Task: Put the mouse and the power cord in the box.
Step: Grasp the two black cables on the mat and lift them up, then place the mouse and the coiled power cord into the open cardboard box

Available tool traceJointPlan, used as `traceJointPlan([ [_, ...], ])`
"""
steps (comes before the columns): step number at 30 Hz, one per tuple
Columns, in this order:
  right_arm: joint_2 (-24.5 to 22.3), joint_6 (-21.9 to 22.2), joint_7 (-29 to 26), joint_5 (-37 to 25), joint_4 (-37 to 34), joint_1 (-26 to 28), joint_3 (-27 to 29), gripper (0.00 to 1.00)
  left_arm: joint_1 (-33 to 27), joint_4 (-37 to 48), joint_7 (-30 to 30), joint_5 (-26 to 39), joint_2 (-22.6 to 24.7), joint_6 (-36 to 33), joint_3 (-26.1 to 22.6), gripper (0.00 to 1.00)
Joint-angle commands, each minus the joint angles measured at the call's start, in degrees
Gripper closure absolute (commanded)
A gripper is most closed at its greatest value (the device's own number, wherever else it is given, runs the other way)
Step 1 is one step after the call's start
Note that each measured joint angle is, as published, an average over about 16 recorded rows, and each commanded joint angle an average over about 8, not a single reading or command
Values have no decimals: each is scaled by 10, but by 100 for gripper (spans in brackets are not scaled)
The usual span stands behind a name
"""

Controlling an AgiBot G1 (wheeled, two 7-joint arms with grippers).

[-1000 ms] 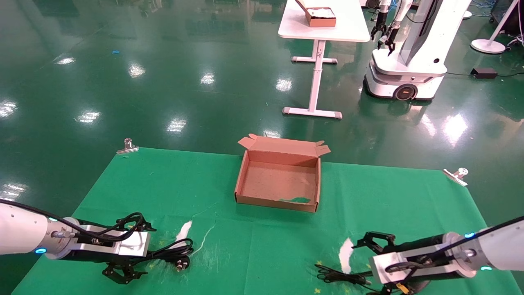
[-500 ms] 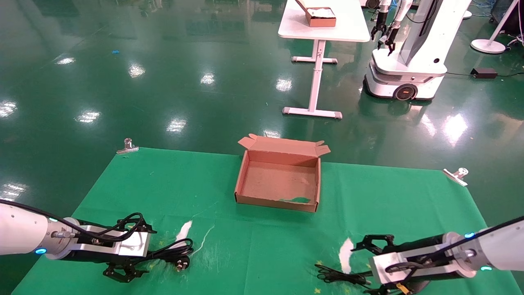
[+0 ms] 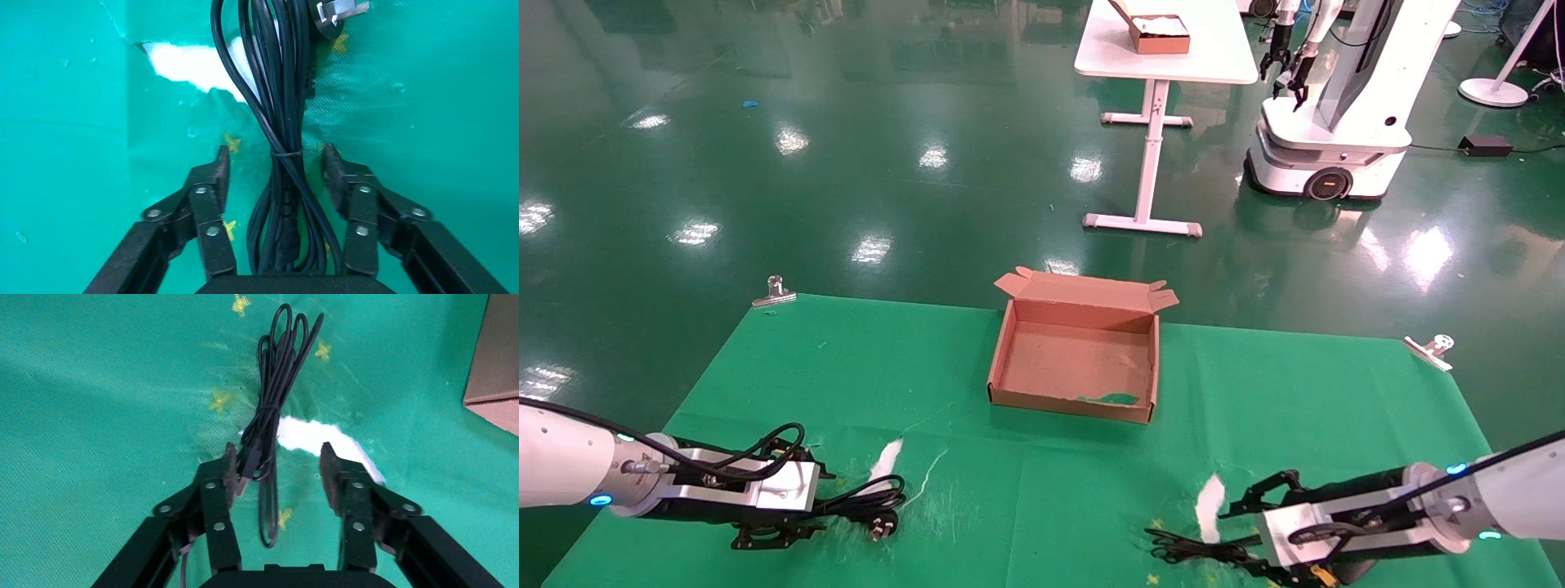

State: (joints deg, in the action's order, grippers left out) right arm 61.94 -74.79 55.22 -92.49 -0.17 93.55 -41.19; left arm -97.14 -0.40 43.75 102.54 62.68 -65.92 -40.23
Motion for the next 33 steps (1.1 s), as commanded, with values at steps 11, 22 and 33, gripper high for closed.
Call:
traceJointPlan([
  [11, 0, 0, 0, 0, 0, 0, 0, 100, 0, 0, 0, 0, 0, 0, 0, 100],
  [22, -3, -7, -4, 7, -2, 4, 5, 100, -3, 2, -3, -3, -3, -9, 2, 100],
  [33, -47, -68, -11, 71, -8, 49, 50, 100, -74, 33, -61, -66, -52, -134, 46, 100],
])
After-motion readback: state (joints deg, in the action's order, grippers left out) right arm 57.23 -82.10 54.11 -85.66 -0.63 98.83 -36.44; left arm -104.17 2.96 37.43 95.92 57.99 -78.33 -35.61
